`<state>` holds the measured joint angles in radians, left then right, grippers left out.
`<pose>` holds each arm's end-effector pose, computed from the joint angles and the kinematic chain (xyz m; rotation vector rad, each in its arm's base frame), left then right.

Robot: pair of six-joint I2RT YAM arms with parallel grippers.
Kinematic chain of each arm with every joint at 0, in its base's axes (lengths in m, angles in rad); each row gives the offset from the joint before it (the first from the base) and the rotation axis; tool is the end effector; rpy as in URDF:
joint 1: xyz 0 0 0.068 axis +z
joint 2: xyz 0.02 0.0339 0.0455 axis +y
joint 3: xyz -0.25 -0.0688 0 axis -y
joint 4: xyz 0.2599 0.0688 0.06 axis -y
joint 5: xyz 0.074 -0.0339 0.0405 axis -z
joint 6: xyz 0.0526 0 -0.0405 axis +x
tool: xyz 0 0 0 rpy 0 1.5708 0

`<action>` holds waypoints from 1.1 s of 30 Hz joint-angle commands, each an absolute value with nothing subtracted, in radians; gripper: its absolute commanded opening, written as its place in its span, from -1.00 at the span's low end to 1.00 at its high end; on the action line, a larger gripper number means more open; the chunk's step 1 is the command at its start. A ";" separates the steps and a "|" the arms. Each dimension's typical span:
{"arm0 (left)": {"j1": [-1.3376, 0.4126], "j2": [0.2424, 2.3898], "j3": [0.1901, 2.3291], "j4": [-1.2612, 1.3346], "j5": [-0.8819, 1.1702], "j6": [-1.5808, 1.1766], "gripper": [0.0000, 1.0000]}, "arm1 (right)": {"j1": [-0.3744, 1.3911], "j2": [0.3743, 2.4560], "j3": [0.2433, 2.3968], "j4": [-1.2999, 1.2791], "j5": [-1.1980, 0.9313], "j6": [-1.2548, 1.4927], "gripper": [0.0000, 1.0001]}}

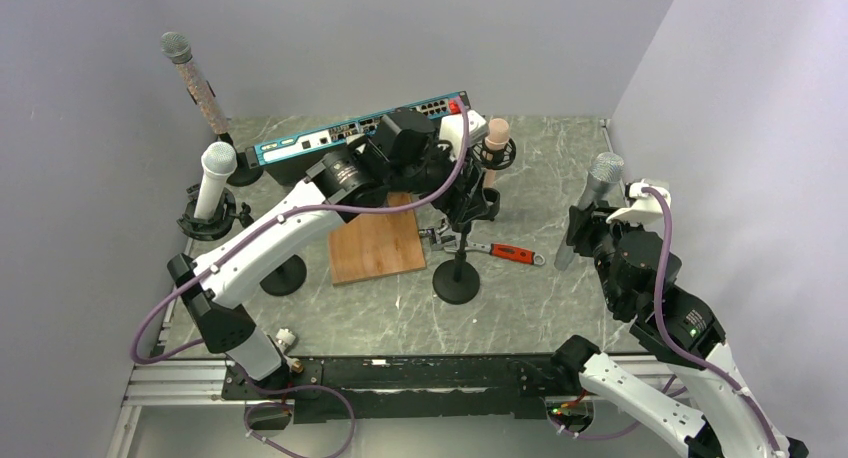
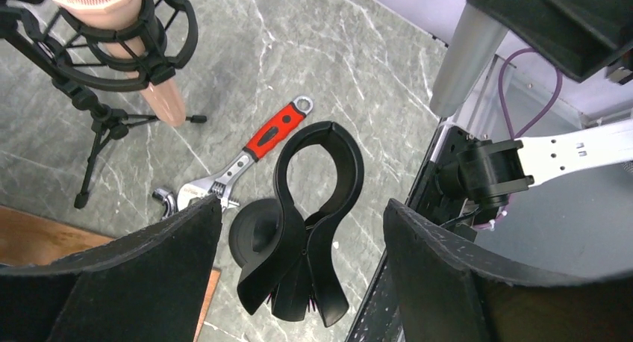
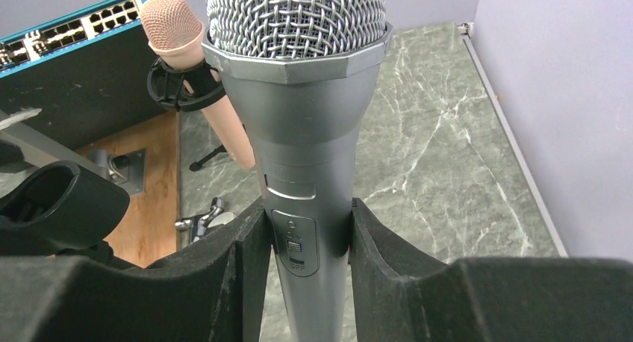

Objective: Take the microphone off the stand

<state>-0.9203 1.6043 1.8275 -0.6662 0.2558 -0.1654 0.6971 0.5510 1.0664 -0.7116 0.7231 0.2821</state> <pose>0.2204 -0.3116 0.4259 0.9427 1.9094 -0.9270 0.1104 0.0470 0.4026 0.1604 1.7107 0.0858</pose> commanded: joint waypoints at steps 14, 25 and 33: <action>-0.924 1.663 1.882 -0.669 0.204 -0.115 -0.16 | 0.699 0.563 1.087 -0.700 0.705 0.297 -1.00; -0.931 1.614 1.494 -0.437 0.239 -0.175 -0.53 | 0.698 0.563 1.072 -0.691 0.706 0.297 -1.00; -0.932 1.689 1.437 -0.384 0.236 -0.200 -0.62 | 0.700 0.586 1.058 -0.689 0.691 0.308 -1.00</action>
<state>-0.9310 1.6325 1.4624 -0.3248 0.2512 -0.1936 0.6971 0.5724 1.0657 -0.7120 0.6983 0.2955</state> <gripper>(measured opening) 0.200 0.409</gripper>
